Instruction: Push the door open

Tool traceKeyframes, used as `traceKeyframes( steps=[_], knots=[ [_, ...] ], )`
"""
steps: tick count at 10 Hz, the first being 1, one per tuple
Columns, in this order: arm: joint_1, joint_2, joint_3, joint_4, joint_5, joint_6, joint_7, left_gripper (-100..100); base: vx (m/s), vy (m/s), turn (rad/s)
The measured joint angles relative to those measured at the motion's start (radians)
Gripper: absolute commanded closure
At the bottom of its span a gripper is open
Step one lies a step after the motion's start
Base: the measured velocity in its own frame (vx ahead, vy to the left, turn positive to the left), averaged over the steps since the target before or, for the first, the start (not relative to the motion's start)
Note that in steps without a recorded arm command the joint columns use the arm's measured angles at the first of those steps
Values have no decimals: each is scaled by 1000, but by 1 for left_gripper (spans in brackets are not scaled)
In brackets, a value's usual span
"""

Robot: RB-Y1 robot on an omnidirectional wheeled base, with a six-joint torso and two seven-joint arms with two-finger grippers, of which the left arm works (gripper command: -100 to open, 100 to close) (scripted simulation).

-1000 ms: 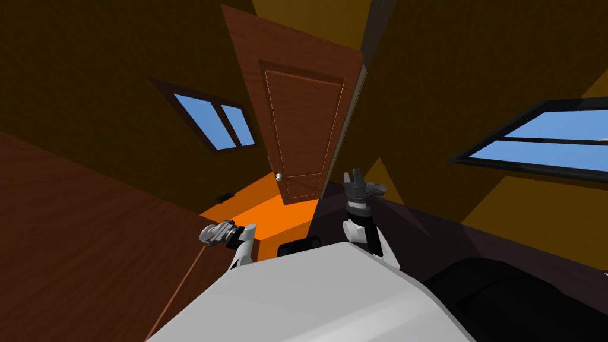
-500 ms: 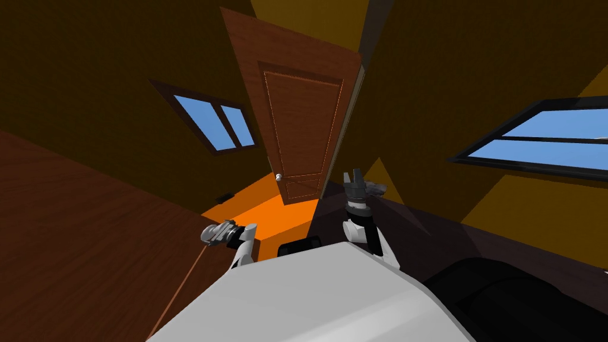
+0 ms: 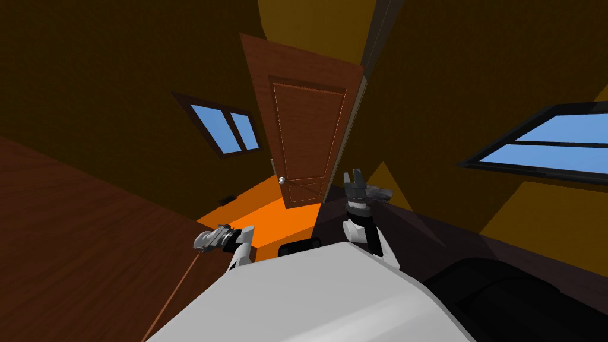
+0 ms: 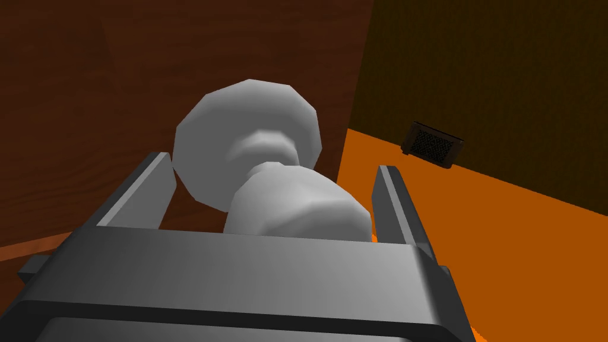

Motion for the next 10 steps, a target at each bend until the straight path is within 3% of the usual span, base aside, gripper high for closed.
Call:
traceKeyframes(
  steps=[1, 3, 6, 8, 9, 10],
  knots=[
    [3, 18, 4, 25, 1, -12, 12, 100, 150, 66, 49],
    [21, 15, 30, 3, 15, -32, 8, 100, 144, 55, 35],
    [22, 47, 60, 46, 29, -85, 25, 100, 112, 60, 26],
    [59, 31, 84, -14, 43, -80, 10, 100, 120, 49, 34],
    [72, 27, 96, -23, 49, -86, 8, -100, 158, 76, 109],
    [75, 27, 98, -22, 48, -89, 6, -100, 179, 133, 67]
  ],
)
